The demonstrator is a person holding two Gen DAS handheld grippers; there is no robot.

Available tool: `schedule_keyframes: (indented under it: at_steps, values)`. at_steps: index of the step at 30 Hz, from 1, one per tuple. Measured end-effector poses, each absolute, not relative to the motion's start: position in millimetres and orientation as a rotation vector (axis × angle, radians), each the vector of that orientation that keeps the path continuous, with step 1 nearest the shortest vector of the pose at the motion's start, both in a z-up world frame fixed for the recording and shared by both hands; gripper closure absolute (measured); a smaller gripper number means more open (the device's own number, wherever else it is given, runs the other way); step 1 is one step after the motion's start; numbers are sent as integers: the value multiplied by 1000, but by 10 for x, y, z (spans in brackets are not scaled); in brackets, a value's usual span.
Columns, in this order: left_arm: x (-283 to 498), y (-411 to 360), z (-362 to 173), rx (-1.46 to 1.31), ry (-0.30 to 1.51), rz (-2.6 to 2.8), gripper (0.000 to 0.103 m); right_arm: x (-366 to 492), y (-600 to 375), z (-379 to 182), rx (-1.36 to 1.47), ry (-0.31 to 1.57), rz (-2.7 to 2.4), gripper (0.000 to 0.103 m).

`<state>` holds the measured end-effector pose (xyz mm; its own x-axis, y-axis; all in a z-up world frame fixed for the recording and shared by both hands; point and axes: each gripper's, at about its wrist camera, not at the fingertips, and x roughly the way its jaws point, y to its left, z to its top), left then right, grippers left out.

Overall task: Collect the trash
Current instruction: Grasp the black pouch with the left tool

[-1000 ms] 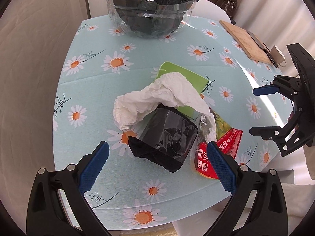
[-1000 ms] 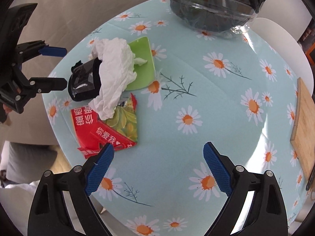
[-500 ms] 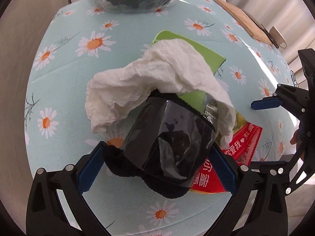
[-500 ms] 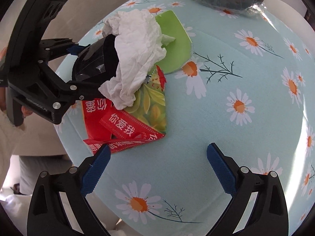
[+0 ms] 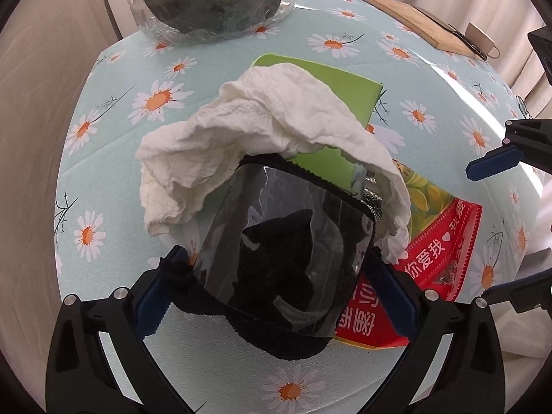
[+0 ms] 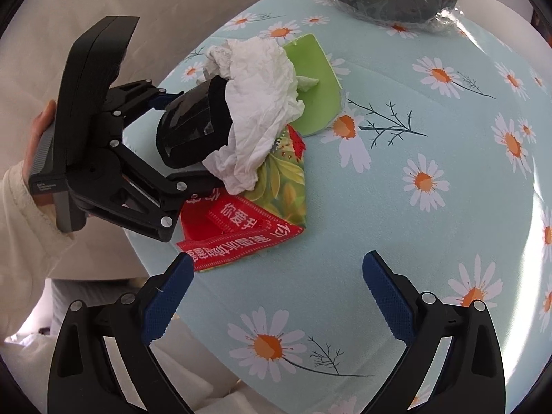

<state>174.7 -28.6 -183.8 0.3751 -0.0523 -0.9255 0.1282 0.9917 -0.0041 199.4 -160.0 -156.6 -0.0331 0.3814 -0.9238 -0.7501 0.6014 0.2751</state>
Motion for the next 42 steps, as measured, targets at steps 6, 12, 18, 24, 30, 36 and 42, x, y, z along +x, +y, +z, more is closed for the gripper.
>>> schedule_keyframes:
  at_steps: [6,12,18,24,30,36,42]
  values:
    - [1845,-304,-1836,89,1276,-124,4,2063,-1415,-1715,-374,1371,913,7]
    - [1862,-319,-1852,87,1281,-131,4,2071,-1421,-1724,-355,1353,894,6]
    - [1856,-336,-1852,119,1290,-170,4,1858,-1389,-1741,-448,1284,880,6]
    - [1810,-309,-1845,116,1280,-177,5,1769,-1471,-1708,-370,1263,872,8]
    - [1746,-85,-1713,-31,1282,-150,27,1685,-1559,-1614,-316,1280,984,35]
    - [1641,-12,-1686,-108,1292,-167,32,1792,-1609,-1560,-185,1315,1046,46]
    - [1502,50,-1624,-132,1309,-146,35,1877,-1532,-1546,-77,1386,1108,101]
